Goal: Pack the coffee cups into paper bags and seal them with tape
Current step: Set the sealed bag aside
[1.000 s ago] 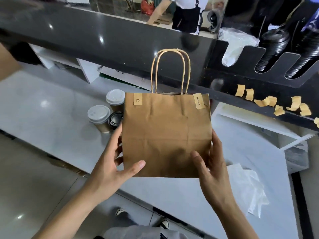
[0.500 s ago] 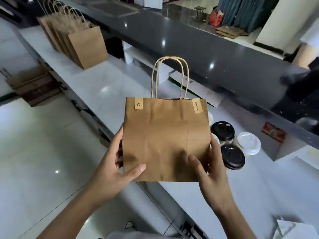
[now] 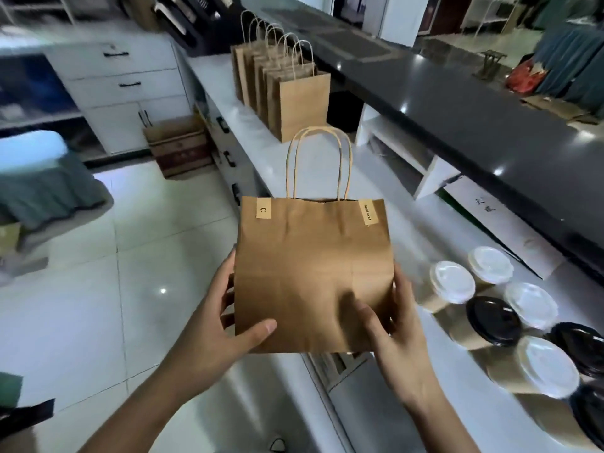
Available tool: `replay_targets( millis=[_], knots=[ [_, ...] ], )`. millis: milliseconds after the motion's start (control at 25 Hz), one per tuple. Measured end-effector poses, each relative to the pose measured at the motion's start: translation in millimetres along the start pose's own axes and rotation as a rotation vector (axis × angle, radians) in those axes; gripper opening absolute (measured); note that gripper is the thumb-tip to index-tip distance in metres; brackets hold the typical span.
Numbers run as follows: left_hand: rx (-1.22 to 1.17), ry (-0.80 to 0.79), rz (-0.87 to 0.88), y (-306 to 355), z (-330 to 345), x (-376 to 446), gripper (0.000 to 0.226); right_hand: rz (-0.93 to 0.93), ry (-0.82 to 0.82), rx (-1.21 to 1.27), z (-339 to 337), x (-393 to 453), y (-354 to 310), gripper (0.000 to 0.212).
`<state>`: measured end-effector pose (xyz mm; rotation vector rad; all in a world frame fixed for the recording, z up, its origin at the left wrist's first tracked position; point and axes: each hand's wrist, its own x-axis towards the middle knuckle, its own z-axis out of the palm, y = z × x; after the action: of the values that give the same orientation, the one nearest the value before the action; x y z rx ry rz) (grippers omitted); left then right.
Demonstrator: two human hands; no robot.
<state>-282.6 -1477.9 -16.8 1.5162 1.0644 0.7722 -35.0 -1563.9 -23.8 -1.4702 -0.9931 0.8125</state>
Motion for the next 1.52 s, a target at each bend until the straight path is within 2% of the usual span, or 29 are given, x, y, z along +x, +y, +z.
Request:
replay_targets(
  millis=[360, 600, 800, 1080, 1520],
  knots=[
    [-0.041, 0.213, -0.044, -25.4, -74.6, 1.0, 0.103, -0.023, -0.181, -0.088, 96.2, 63.4, -1.5, 0.075],
    [-0.035, 0.34, -0.081, -37.8, -107.6, 29.5, 0.101, -0.025, -0.319, -0.048, 145.5, 121.6, -8.1, 0.067],
    [0.017, 0.353, -0.118, -35.1, -133.1, 98.1, 0.105, -0.043, -0.379, -0.027, 180.7, 198.5, -6.3, 0.073],
    [0.052, 0.389, -0.115, -13.7, -169.2, 222.6, 0.105, -0.035, -0.382, -0.002, 215.7, 319.9, -11.8, 0.076],
    [0.025, 0.399, -0.126, -18.4, -215.9, 349.8, 0.103, -0.005, -0.392, -0.019, 266.6, 448.5, -12.3, 0.08]
  ],
)
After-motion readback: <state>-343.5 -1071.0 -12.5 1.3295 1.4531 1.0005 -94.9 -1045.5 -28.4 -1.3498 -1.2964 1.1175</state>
